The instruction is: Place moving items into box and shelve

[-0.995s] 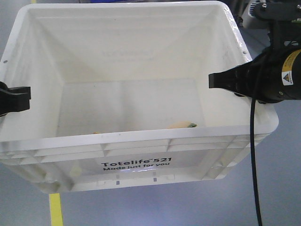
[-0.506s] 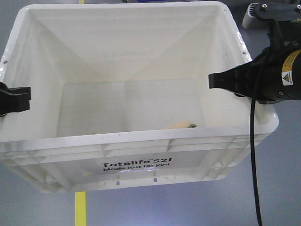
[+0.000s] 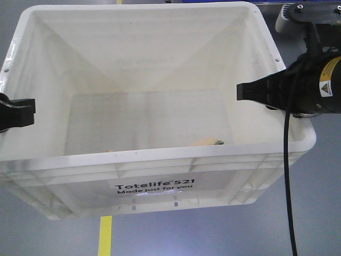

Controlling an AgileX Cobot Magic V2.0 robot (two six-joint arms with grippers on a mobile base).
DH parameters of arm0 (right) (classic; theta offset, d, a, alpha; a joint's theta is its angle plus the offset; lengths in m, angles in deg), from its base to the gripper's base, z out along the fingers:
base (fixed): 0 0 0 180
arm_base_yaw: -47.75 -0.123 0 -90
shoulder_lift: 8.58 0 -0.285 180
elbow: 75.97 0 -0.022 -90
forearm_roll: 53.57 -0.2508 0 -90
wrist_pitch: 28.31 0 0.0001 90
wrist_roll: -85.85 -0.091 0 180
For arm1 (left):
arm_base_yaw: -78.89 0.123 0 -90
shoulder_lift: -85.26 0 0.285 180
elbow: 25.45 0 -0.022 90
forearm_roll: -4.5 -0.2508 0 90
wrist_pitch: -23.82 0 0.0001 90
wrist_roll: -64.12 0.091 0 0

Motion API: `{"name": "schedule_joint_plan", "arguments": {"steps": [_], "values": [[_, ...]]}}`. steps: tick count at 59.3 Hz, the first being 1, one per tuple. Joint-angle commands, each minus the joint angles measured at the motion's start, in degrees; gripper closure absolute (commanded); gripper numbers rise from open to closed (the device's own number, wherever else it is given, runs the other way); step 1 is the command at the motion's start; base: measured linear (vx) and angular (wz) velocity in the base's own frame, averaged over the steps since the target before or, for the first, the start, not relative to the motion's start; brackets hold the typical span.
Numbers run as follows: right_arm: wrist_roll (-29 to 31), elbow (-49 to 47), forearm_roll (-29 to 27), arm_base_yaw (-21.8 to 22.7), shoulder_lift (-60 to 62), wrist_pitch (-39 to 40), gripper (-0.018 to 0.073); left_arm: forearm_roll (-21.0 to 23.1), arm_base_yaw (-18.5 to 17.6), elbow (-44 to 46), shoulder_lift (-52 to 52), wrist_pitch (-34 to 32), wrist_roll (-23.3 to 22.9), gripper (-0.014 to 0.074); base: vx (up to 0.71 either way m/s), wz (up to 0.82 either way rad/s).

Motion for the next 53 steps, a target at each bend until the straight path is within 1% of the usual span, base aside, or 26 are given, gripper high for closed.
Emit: {"name": "schedule_joint_plan", "arguments": {"steps": [1,33,53], "values": [[0.60,-2.16,4.28,0.07,1.48,7.25,0.0461,0.35,-0.79,2.87,-1.39,-11.25,1.27,0.0582,0.07,0.28],[0.60,-2.16,4.28,0.07,1.48,7.25,0.0461,0.35,-0.79,2.87,-1.39,-11.25,1.27,0.0582,0.10,0.27],[0.60,-2.16,4.28,0.07,1.48,7.25,0.0461,0.35,-0.79,2.87,-1.39,-11.25,1.27,0.0582,0.16,0.15]]}}
